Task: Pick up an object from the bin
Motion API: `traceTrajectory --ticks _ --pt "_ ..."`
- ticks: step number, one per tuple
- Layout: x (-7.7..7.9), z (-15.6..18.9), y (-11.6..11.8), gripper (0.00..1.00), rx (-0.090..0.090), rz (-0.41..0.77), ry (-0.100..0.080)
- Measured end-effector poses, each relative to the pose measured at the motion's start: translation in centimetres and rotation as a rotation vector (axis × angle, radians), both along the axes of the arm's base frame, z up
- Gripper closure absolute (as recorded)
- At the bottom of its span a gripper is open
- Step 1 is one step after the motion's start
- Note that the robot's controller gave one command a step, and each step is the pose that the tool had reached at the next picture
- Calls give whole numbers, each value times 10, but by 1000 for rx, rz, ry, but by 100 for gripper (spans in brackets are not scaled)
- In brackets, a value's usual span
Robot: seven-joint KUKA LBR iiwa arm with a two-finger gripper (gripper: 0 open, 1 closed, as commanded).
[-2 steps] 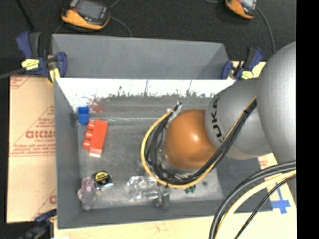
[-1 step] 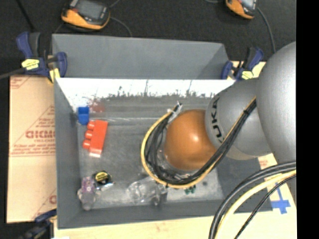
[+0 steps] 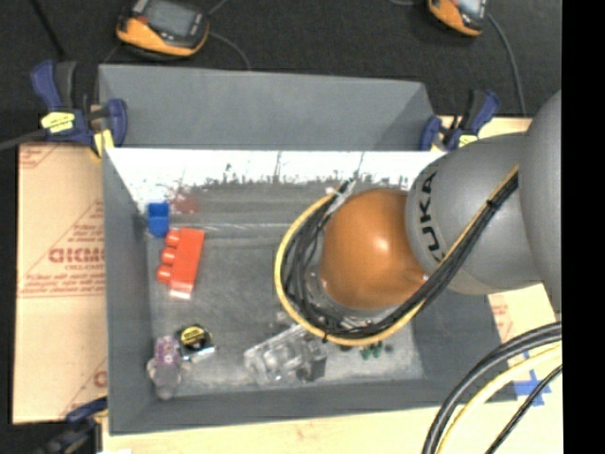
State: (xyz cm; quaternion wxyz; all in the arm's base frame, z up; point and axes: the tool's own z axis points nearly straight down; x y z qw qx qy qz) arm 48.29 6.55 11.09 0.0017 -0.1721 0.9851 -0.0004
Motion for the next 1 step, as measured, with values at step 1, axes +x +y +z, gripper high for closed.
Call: traceTrajectory --ticks 1 --pt "1 44 -1 100 0 -7 -1"
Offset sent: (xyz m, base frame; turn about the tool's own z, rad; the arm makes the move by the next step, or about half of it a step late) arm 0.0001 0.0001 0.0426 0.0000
